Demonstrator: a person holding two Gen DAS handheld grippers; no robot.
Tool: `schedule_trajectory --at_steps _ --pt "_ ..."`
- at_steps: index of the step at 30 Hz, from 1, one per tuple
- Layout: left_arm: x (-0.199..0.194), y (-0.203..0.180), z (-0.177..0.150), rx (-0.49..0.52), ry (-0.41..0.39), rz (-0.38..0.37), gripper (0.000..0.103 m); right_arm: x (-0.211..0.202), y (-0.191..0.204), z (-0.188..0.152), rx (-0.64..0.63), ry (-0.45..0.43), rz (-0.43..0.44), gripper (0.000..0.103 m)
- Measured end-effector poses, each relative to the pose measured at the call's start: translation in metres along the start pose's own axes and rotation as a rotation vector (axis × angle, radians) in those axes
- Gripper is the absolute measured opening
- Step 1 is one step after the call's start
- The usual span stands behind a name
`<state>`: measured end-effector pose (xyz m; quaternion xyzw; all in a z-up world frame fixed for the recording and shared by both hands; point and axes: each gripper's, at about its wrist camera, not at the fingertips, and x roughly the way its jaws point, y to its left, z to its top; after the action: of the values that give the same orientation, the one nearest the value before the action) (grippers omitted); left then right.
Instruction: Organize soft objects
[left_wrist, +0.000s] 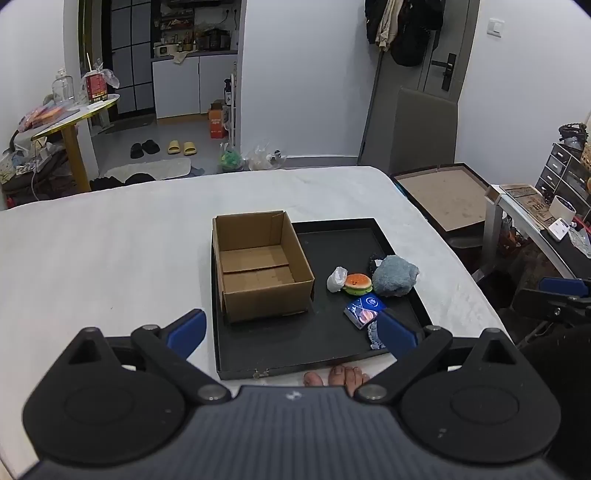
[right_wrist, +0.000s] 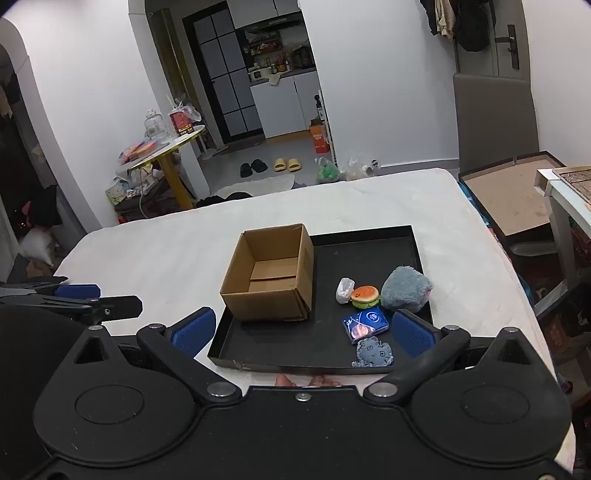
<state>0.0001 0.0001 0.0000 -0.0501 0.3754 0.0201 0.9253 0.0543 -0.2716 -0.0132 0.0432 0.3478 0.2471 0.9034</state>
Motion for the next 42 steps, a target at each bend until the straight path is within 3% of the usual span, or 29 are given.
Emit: schedule_trajectory --at_steps 42 --pt "-0.006 -0.008 0.005 0.003 -0.036 -0.018 0.098 -0.008 0.001 0.000 0.033 0.008 -0.031 0.103"
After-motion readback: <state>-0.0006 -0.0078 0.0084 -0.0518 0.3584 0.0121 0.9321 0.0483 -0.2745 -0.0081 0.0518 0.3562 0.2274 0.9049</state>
